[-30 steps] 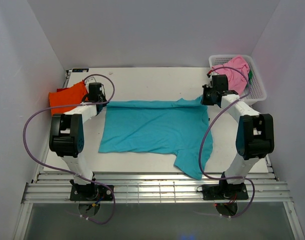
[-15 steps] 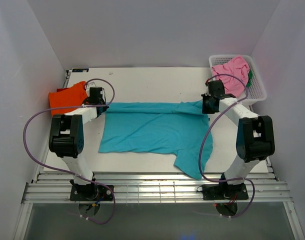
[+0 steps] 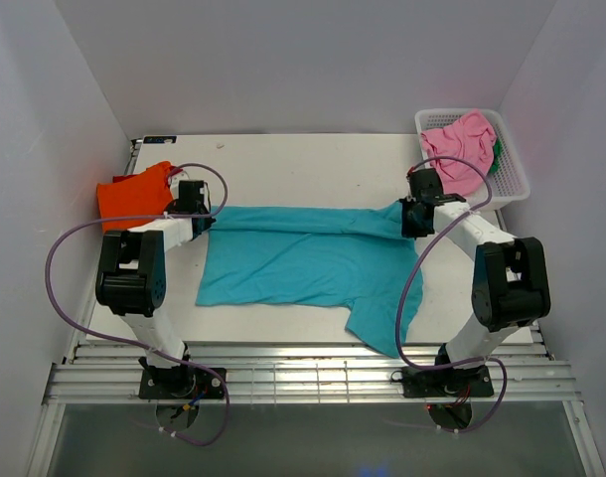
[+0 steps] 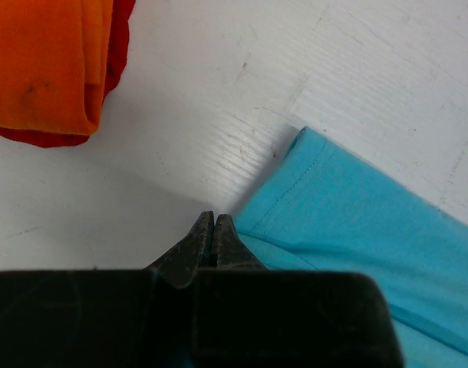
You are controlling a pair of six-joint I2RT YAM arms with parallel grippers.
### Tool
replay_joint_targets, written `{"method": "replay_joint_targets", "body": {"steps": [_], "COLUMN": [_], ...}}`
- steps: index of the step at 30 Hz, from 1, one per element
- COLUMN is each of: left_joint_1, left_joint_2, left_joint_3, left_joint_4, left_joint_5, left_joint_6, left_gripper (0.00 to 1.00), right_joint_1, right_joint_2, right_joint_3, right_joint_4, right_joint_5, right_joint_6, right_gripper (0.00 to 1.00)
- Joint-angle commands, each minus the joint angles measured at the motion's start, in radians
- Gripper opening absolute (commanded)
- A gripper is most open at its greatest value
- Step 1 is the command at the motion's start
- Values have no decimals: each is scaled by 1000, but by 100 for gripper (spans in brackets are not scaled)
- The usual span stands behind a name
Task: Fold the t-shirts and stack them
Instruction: Fold the flattened tshirt in 1/3 of the way
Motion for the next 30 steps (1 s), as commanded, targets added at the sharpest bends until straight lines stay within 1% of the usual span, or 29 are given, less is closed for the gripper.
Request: {"method": "replay_joint_targets", "body": {"steps": [1, 4, 5, 6, 7, 8, 9, 10, 11, 12, 13, 14, 15, 17, 18, 20, 22, 25, 26, 27, 29, 30], "left_joint_1": [-1, -1, -1, -2, -1, -2, -1, -1, -1, -1, -1, -1, -1, -2, -1, -4, -2, -6, -6, -6, -6, -6], "left_joint_2": [-71, -69, -65, -68, -69, -80, -89, -97, -114, -123, -132, -140, -158, -178, -196, -206, -183, -120, -102, -85, -37, -23], "left_joint_3": [-19, -24, -23, -21, -26, -27, -30, -36, -38, -36, -32, -29, -24, -9, -7, -1, 19, 66, 76, 94, 106, 118], "left_joint_4": [5, 6, -2, -5, -6, -11, -11, -11, -9, -11, -11, -11, -11, -2, 11, 43, 43, 43, 70, 74, 89, 96], "left_joint_5": [-40, -41, -44, -47, -50, -61, -66, -72, -80, -80, -80, -80, -77, -67, -42, -18, 9, 52, 61, 69, 92, 101], "left_joint_6": [-8, -7, -7, -8, -10, -11, -16, -17, -19, -22, -22, -23, -25, -34, -36, -37, -37, -37, -34, -34, -36, -36], "left_gripper": [0, 0, 3, 13, 19, 30, 45, 75, 83, 89, 98, 98, 98, 98, 98, 98, 98, 89, 85, 78, 70, 59], "right_joint_1": [8, 11, 11, 12, 14, 18, 20, 23, 28, 29, 31, 34, 35, 37, 37, 37, 37, 37, 37, 37, 37, 38], "right_joint_2": [-34, -23, -20, -15, -12, -15, -20, -38, -50, -76, -90, -104, -115, -149, -159, -155, -118, -46, -25, 17, 57, 101], "right_joint_3": [-26, -37, -35, -32, -27, -20, -18, -14, -4, 2, 11, 32, 43, 57, 65, 71, 92, 111, 117, 134, 154, 170], "right_joint_4": [-24, -20, -25, -33, -51, -59, -65, -74, -77, -77, -80, -79, -71, -19, 5, 64, 91, 174, 191, 229, 260, 272], "right_joint_5": [28, 24, 18, 15, 14, 14, 18, 21, 20, 18, 17, 12, 8, -37, -60, -124, -184, -253, -267, -281, -296, -295], "right_joint_6": [7, 11, 9, 9, 6, 3, 4, 1, -2, -6, -8, -12, -17, -29, -31, -32, -31, -29, -29, -29, -25, -23], "right_gripper": [8, 8, 8, 10, 13, 21, 24, 26, 28, 30, 32, 36, 37, 38, 38, 37, 37, 36, 35, 35, 35, 35]}}
